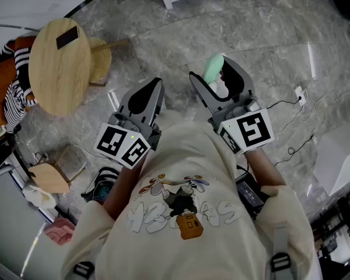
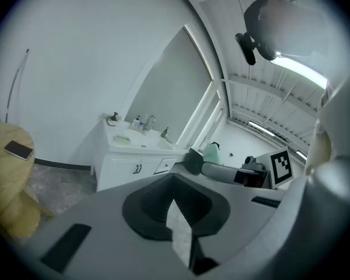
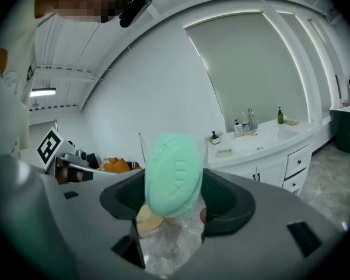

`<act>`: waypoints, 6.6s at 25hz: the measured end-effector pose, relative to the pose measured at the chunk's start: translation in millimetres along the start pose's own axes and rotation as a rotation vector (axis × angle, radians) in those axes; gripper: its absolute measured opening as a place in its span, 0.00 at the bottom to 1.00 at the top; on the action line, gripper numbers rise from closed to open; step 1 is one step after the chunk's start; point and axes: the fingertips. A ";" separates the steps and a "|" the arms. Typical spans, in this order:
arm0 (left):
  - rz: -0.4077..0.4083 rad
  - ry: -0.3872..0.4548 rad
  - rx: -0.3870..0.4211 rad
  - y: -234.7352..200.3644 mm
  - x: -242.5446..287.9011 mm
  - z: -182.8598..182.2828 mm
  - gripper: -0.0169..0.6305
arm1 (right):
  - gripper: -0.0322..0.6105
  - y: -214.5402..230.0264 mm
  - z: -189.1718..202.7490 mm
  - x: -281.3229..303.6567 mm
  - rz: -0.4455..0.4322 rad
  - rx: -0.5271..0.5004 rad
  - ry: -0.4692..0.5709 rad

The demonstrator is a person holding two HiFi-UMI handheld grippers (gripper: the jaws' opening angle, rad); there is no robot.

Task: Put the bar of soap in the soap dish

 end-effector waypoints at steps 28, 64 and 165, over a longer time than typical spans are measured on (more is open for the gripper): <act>0.116 0.017 0.003 40.6 -75.4 34.9 0.04 | 0.50 -90.3 22.8 -76.8 0.009 0.148 0.121; 0.202 0.027 -0.122 -119.4 63.4 -125.7 0.04 | 0.50 8.2 -75.8 125.7 0.150 0.109 0.060; -0.050 -0.084 -0.088 -259.1 387.0 -246.1 0.04 | 0.50 331.0 -112.4 435.9 -0.222 -0.469 -0.617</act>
Point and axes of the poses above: the fingertips, and each gripper's own axes: x forward along the fingers, y to its right, z out of its underside, and after that the axes turned 4 degrees about -z, right-handed
